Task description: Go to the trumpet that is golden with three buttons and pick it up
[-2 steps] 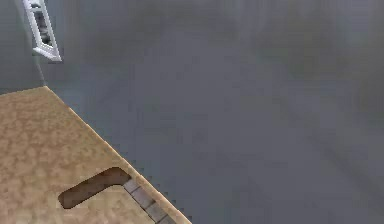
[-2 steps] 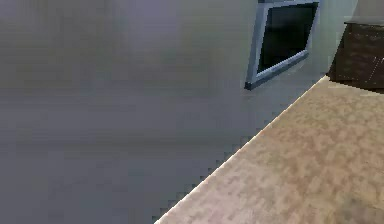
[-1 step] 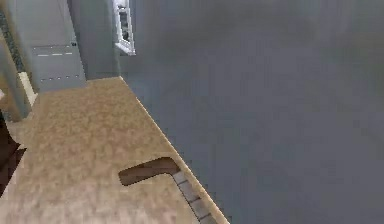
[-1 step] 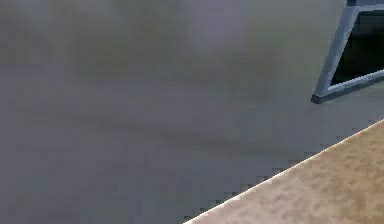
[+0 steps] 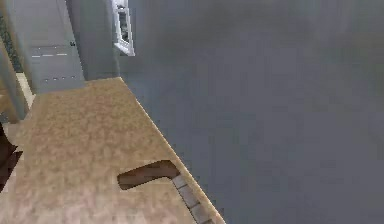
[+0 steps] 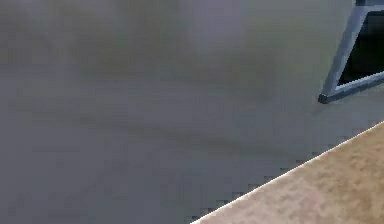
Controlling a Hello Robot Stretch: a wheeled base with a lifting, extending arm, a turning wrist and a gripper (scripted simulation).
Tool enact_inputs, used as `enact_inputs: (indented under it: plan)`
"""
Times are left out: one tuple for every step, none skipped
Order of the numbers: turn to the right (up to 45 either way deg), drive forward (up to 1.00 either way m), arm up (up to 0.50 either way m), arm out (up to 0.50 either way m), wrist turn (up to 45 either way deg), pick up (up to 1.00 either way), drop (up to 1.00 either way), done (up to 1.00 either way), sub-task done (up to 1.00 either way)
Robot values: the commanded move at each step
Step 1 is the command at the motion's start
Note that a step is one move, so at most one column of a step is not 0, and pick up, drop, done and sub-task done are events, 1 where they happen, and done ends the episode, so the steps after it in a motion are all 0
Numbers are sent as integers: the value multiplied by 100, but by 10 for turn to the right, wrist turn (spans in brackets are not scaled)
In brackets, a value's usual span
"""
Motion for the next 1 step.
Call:
enact_inputs:
  plan:
    - [-450,0,0,0,0,0,0,0,0]
